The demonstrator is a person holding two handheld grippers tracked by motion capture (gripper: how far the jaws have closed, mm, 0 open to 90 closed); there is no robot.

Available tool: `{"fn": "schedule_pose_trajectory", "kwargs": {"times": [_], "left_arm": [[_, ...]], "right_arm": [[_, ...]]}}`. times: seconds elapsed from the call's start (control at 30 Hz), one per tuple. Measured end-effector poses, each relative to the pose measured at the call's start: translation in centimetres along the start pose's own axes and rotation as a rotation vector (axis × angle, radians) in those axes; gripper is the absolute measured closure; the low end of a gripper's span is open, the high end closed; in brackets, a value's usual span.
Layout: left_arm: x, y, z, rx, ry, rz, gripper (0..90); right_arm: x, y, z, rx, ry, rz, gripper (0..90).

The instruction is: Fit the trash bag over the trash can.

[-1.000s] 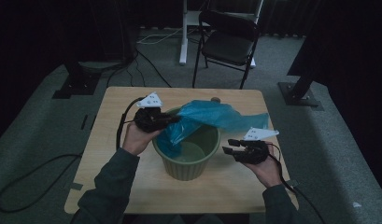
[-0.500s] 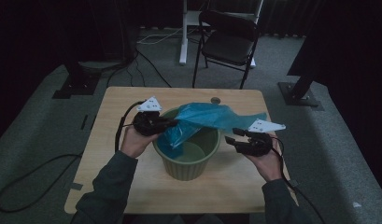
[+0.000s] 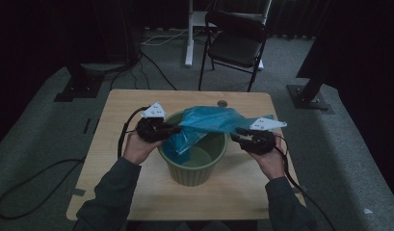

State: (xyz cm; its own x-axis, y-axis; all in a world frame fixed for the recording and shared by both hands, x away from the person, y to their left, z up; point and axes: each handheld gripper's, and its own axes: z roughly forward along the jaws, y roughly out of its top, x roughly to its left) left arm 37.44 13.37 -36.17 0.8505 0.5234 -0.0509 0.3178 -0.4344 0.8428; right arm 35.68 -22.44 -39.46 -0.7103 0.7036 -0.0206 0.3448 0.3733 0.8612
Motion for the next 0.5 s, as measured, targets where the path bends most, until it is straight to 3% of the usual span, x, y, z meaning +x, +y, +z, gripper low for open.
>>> {"fn": "schedule_pose_trajectory", "kwargs": {"times": [0.1, 0.2, 0.5], "left_arm": [[0.1, -0.2, 0.0, 0.006, -0.001, -0.004, 84.5], [0.2, -0.4, -0.1, 0.004, -0.004, -0.01, 82.6], [0.1, -0.3, -1.0, -0.04, -0.002, -0.008, 69.3]], "right_arm": [[0.0, 0.0, 0.1, -0.006, 0.009, -0.001, 81.7], [0.1, 0.0, 0.0, -0.025, 0.01, -0.004, 88.7], [0.1, 0.3, -0.9, -0.059, 0.032, -0.011, 90.0]]}}
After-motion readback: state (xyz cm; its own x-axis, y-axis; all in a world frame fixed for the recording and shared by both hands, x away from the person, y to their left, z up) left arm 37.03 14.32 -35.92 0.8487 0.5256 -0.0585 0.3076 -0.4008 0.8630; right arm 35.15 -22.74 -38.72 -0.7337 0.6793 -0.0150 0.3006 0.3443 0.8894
